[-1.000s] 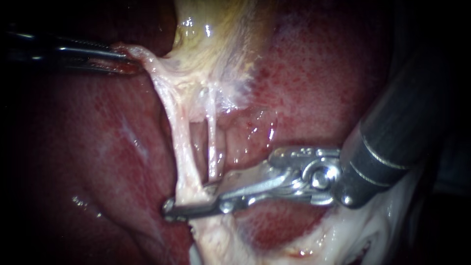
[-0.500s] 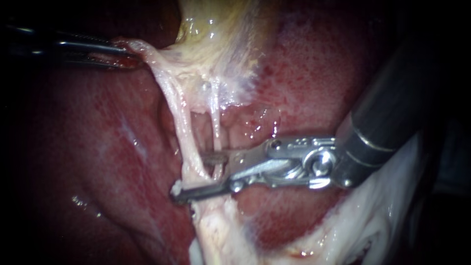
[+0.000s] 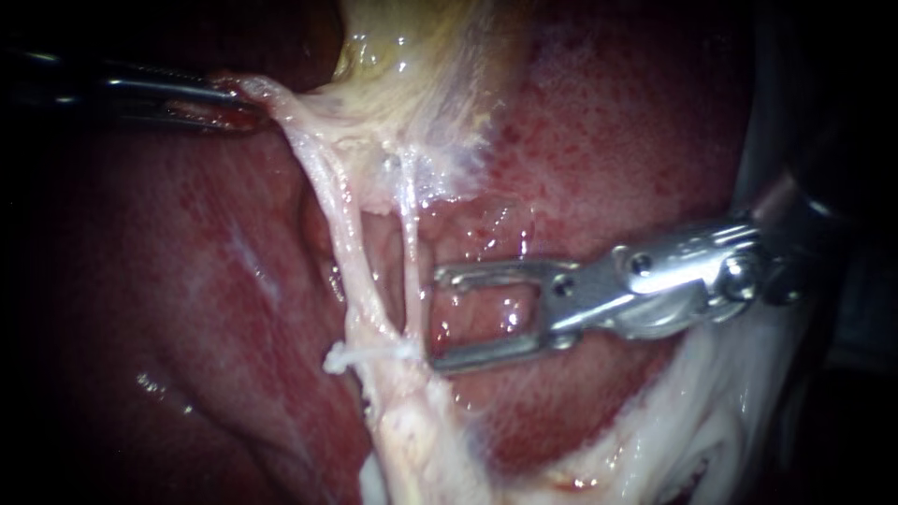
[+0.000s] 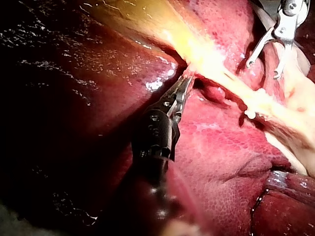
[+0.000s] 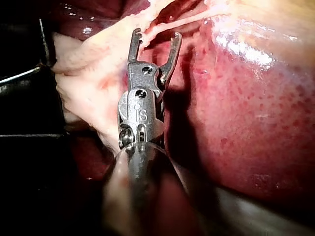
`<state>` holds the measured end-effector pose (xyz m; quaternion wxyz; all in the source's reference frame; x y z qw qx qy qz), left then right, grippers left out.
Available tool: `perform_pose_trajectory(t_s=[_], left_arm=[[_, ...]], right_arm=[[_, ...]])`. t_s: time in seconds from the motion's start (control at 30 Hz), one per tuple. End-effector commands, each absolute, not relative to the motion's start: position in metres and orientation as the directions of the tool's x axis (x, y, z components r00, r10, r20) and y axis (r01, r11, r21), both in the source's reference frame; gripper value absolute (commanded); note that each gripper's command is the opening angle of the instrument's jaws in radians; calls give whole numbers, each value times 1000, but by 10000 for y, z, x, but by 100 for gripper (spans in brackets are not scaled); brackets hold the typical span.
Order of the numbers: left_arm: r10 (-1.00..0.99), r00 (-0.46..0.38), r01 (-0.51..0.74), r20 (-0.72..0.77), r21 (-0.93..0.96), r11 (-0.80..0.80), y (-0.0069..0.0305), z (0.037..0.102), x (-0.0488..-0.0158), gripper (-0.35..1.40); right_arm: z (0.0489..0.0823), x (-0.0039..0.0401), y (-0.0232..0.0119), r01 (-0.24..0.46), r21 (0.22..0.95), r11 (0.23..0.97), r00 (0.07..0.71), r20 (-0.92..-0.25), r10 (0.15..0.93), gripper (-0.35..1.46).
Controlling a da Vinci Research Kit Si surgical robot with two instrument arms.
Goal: Going back first clip left tube
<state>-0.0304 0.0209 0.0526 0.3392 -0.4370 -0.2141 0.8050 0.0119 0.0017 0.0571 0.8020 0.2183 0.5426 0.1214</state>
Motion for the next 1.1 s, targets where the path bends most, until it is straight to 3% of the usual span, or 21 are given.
perform_pose_trajectory(t_s=[0.03,0.33,0.8,1.1], left_arm=[[733,-388,-359,-558,-641,-678,209,526,-304,-35],[733,-388,-361,-559,-640,-679,209,529,-307,-35],[722,-396,-348,-567,-635,-690,189,574,-343,-35],[716,-402,-341,-571,-632,-695,186,577,-346,-35]], right_arm=[[567,111,20,49,474,879,383,-822,422,50],[547,70,36,65,438,897,447,-816,366,50],[547,66,36,66,432,899,447,-819,361,50],[546,65,35,67,432,899,447,-819,361,50]])
